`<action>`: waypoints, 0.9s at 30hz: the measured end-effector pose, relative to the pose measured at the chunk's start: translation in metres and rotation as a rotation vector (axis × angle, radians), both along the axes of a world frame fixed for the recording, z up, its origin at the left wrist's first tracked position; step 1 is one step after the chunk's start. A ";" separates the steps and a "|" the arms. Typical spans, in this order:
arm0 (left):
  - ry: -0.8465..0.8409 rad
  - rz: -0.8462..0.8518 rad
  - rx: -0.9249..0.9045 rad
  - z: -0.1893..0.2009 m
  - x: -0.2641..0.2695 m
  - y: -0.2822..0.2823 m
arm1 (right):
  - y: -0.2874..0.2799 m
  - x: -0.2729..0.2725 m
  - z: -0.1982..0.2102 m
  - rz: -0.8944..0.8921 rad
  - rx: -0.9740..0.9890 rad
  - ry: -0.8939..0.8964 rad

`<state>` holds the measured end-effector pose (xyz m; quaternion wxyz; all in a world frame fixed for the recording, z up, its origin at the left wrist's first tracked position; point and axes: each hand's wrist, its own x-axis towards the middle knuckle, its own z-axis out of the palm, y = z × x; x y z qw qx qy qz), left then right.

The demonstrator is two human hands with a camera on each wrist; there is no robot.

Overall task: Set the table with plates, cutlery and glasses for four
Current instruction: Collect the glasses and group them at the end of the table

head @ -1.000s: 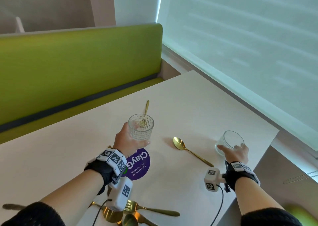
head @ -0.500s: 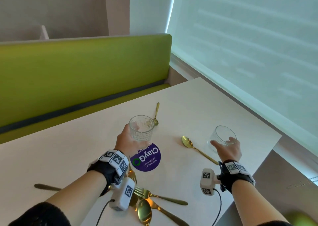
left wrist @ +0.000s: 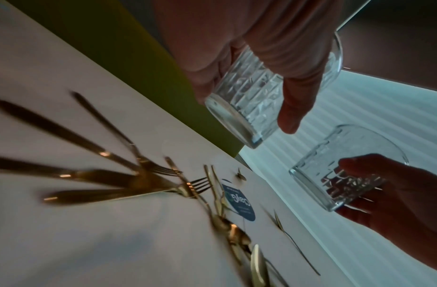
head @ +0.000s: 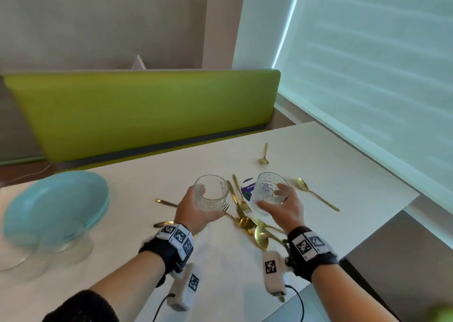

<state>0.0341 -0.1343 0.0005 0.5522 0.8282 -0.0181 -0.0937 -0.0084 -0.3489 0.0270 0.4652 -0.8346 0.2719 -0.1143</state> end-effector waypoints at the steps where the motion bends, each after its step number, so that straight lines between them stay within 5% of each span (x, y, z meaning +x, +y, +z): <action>1: -0.008 0.025 0.012 -0.002 -0.010 0.015 | 0.019 -0.007 -0.002 0.033 0.000 0.010; 15: 0.057 0.371 0.127 -0.043 -0.092 0.210 | 0.234 -0.033 -0.041 0.485 -0.061 0.202; 27: 0.175 0.533 0.231 -0.084 -0.118 0.291 | 0.328 -0.034 -0.080 0.677 -0.094 0.277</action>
